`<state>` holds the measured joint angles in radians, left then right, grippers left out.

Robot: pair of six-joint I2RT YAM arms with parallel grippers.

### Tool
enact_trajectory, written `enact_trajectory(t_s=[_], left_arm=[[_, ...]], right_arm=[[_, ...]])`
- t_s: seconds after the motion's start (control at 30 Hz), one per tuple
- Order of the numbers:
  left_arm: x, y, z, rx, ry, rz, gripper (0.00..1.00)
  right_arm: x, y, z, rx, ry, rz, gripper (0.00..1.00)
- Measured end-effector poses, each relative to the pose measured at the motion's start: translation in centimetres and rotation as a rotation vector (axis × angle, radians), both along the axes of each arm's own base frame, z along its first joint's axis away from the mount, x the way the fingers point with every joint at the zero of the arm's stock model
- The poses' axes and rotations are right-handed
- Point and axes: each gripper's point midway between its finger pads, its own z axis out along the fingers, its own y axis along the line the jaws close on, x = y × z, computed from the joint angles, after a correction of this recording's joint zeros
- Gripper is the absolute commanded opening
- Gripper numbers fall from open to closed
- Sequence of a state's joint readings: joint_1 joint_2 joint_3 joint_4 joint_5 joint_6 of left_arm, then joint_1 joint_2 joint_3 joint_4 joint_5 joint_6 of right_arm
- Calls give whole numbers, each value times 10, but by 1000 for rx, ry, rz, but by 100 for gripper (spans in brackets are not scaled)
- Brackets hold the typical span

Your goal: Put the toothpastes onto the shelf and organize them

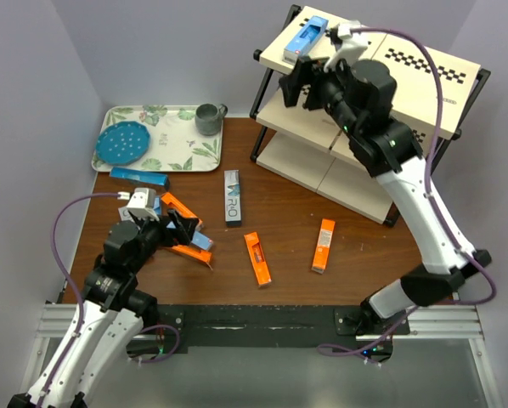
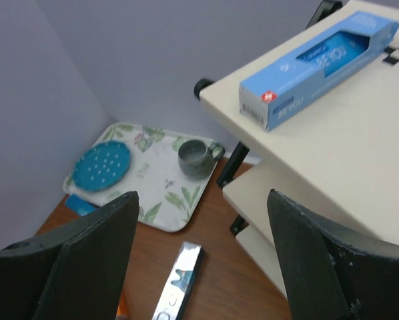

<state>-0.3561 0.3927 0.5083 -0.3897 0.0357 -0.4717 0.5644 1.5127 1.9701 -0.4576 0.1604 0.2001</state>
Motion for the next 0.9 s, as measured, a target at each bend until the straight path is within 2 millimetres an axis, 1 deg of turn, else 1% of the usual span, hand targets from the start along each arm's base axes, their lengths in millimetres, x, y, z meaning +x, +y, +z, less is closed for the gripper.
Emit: enact_trajectory(t_s=[0.03, 0.1, 0.17, 0.2, 0.23, 0.3, 0.33, 0.37, 0.4, 0.43, 0.5, 0.6, 0.7, 0.8, 0.9], left_arm=[[0, 0, -1, 1, 2, 1, 93], [2, 0, -2, 4, 9, 3, 93], [3, 0, -4, 8, 17, 4, 93], [4, 0, -6, 10, 23, 5, 93], [4, 0, -7, 13, 29, 6, 94], [5, 0, -9, 16, 37, 7, 94], [5, 0, -10, 18, 40, 10, 94], [5, 0, -10, 19, 40, 13, 94], [5, 1, -10, 20, 40, 15, 94], [5, 1, -10, 21, 40, 16, 94], [5, 3, -10, 23, 37, 25, 95], [3, 8, -6, 26, 25, 46, 95], [0, 12, 1, 18, -8, 59, 95], [-2, 14, 7, 10, -34, 66, 95], [-2, 14, 10, 8, -44, 67, 95]], right_arm=[[-10, 2, -7, -4, 8, 26, 86], [-28, 9, -27, -16, 26, 80, 86], [-43, 20, -57, -52, 65, 132, 86], [-53, 30, -81, -81, 90, 173, 86], [-60, 37, -99, -109, 115, 202, 87], [-78, 56, -147, -173, 176, 281, 88], [-90, 65, -179, -216, 223, 325, 88], [-100, 72, -207, -248, 261, 363, 89], [-107, 76, -227, -273, 290, 386, 89], [-118, 79, -251, -305, 325, 415, 89], [-140, 85, -293, -360, 378, 475, 89], [-161, 94, -329, -401, 410, 542, 89], [-172, 109, -353, -410, 405, 591, 89], [-173, 119, -371, -412, 393, 609, 89], [-167, 128, -390, -412, 375, 613, 89]])
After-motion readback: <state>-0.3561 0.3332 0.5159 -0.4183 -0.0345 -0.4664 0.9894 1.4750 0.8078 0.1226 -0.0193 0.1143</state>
